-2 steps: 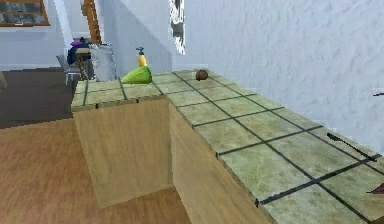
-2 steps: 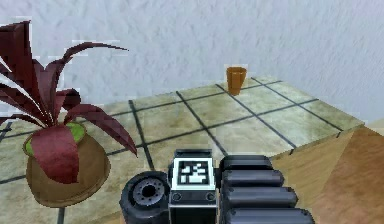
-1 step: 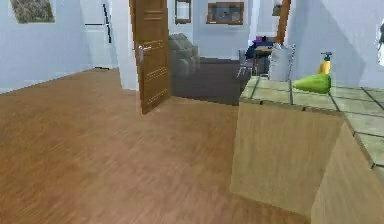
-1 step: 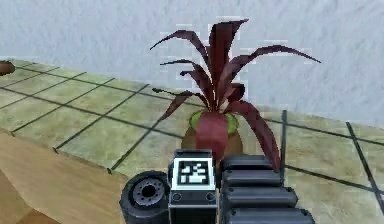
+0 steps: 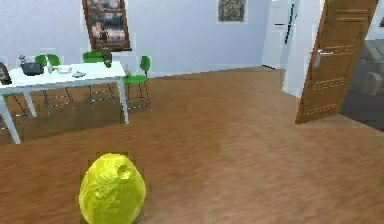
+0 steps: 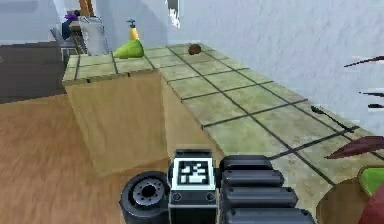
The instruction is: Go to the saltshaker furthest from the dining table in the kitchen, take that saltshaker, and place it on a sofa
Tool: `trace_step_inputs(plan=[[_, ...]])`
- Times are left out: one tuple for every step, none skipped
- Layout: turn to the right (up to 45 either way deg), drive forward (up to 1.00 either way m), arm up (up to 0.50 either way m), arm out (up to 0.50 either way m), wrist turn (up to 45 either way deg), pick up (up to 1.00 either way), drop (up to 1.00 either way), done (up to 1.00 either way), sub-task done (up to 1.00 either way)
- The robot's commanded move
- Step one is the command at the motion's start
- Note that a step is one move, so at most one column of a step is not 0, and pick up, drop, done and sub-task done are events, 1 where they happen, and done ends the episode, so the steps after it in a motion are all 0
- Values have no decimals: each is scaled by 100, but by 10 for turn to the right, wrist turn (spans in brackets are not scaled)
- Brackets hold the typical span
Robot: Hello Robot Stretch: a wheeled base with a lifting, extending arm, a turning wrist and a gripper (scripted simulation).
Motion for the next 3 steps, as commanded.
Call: trace_step_inputs(plan=[[-210,0,0,0,0,0,0,0,0],[0,25,0,0,0,0,0,0,0],[-450,0,0,0,0,0,0,0,0]])
